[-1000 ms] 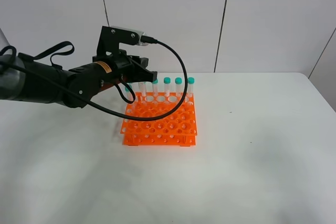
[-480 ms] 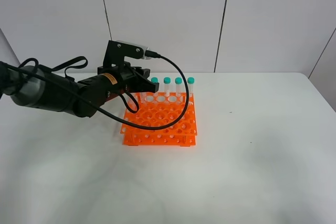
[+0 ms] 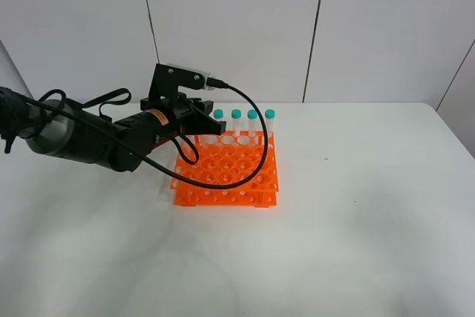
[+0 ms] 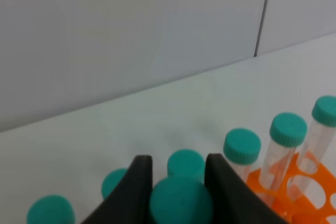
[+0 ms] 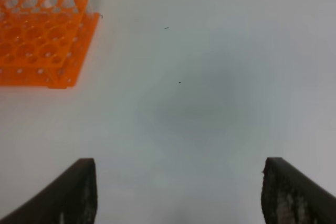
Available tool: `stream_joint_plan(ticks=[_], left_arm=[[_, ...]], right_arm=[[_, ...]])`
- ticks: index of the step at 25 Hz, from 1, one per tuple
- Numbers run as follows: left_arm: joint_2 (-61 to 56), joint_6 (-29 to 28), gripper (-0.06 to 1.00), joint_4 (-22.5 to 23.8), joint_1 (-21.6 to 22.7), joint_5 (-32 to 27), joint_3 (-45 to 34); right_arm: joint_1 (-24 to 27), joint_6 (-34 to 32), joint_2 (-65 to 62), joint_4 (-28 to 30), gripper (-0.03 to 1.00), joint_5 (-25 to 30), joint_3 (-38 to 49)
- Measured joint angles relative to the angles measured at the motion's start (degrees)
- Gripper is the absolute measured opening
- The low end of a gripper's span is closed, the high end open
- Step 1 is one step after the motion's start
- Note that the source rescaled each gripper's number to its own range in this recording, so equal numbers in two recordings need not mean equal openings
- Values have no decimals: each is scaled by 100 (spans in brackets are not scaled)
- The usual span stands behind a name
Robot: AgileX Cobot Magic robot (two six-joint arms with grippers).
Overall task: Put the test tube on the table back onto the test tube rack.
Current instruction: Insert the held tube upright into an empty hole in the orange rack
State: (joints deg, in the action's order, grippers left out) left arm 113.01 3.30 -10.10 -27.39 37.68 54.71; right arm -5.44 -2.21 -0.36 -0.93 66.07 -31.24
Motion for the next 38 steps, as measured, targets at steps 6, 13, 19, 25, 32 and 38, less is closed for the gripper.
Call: stream_joint_plan(ticks=[6,13,19,25,32,38], left_arm=[[198,0,0,-5,8,112,0],[316,0,0,-5,8,199,0],[316,5,0,0,13,232,0],[316,5,0,56,141,232,0],[316,-297,0,57,155,185,0],[316,-369,0,151,172,89,-5]], right_arm=[[0,0,0,-2,80,0,0],[0,0,0,-7,80,-5,0],[0,0,0,-7,80,-5,0],[0,0,0,-7,80,-5,0],[0,0,0,-7,80,-5,0],[0,0,0,-7,80,-5,0]])
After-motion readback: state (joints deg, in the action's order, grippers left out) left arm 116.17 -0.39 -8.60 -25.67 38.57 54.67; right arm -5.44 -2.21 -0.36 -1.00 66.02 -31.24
